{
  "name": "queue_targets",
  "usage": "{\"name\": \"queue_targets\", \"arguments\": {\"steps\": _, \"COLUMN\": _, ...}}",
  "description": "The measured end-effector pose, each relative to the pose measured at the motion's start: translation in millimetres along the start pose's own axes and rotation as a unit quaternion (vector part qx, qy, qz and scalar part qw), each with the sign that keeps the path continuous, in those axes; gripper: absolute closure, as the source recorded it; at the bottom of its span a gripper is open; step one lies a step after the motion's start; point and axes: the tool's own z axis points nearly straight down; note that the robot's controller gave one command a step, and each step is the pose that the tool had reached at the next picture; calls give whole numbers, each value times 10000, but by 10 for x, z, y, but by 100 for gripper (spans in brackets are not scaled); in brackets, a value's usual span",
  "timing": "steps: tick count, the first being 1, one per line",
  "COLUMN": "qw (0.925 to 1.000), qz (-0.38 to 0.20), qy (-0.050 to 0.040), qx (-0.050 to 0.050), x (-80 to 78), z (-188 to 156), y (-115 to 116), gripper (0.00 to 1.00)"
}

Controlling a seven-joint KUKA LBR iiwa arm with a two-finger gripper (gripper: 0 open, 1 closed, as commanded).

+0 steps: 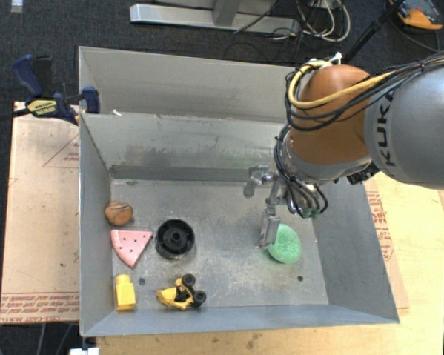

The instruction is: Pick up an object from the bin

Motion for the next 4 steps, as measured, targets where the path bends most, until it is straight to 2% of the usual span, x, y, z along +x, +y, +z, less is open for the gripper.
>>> {"name": "queue_targets", "arguments": {"steps": 1, "qw": 10000, "qz": 3, "qy": -36, "qx": -1, "x": -13, "z": -47, "y": -1, "gripper": 0}}
{"name": "queue_targets", "arguments": {"steps": 2, "qw": 10000, "qz": 30, "qy": -67, "qx": -3, "x": 191, "z": 466, "y": -258, "gripper": 0}}
{"name": "queue_targets", "arguments": {"steps": 3, "qw": 10000, "qz": -9, "qy": -3, "qx": 5, "x": 239, "z": 657, "y": -355, "gripper": 0}}
{"name": "queue_targets", "arguments": {"steps": 4, "qw": 9990, "qz": -453, "qy": -18, "qx": -1, "x": 112, "z": 406, "y": -497, "gripper": 0}}
